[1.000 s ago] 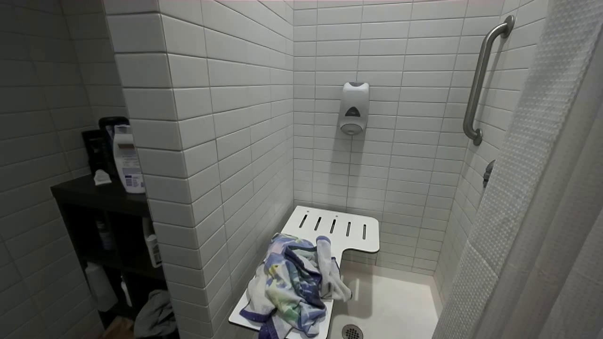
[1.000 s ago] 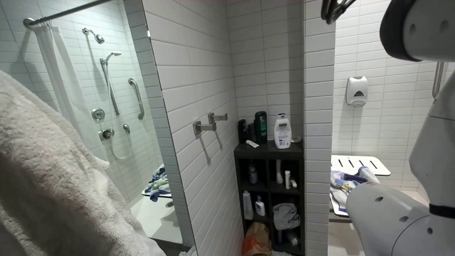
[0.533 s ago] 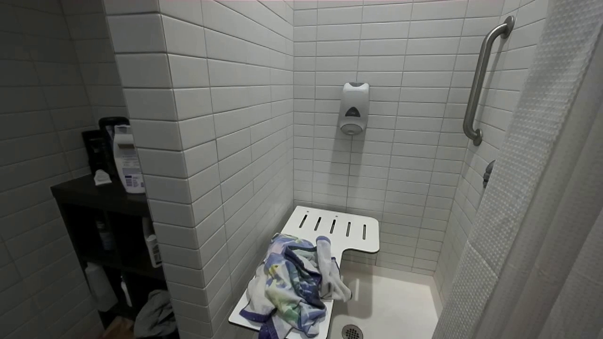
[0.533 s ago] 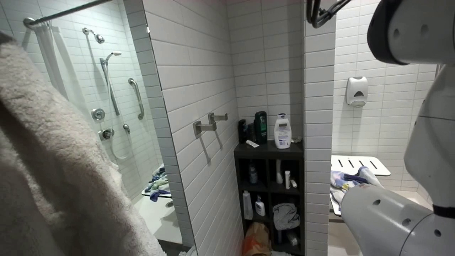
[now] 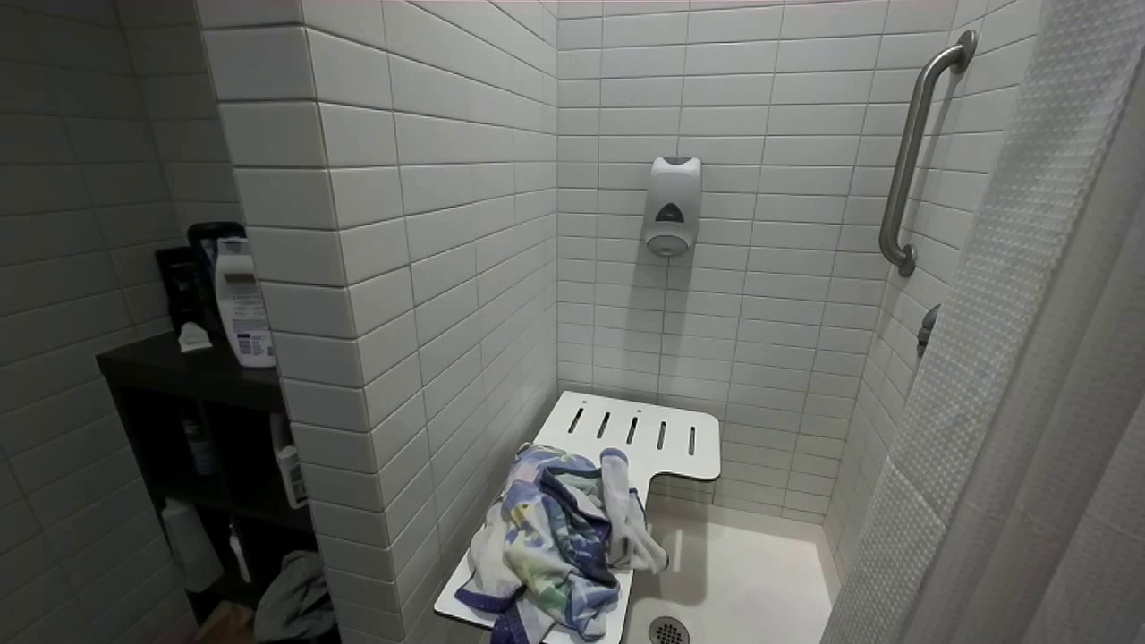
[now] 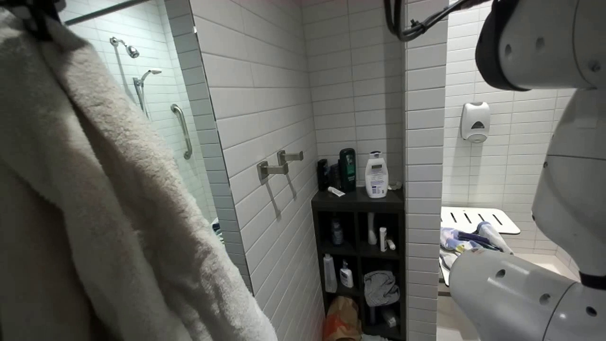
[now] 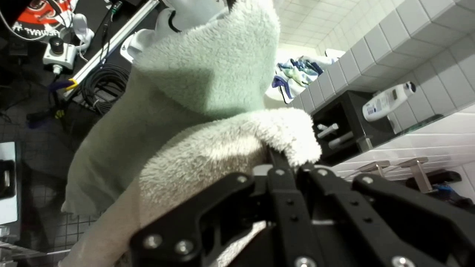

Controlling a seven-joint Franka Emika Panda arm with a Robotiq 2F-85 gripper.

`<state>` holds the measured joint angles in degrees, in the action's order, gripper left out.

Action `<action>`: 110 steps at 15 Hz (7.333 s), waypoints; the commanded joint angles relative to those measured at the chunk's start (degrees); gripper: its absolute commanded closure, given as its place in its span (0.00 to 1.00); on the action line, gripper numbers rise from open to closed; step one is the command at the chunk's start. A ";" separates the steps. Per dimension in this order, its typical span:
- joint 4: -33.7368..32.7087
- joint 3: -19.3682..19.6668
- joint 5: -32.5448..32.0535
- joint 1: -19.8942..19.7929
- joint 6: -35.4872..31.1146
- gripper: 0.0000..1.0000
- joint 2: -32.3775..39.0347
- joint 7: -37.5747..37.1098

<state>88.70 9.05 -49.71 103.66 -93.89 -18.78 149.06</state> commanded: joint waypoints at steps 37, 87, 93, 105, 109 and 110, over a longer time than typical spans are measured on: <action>-2.01 20.55 5.58 16.63 1.05 0.98 6.13 -0.08; -22.60 52.16 3.80 39.61 8.51 0.98 4.12 -0.03; -23.75 54.08 5.21 42.94 8.65 0.98 4.44 0.03; -25.75 54.12 2.56 45.72 10.88 0.98 3.21 0.15; -26.00 54.14 2.38 45.39 12.73 0.98 2.16 0.18; -25.81 54.05 2.48 45.22 12.86 0.98 1.92 0.18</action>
<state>62.59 60.32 -46.05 147.60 -80.14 -16.26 149.24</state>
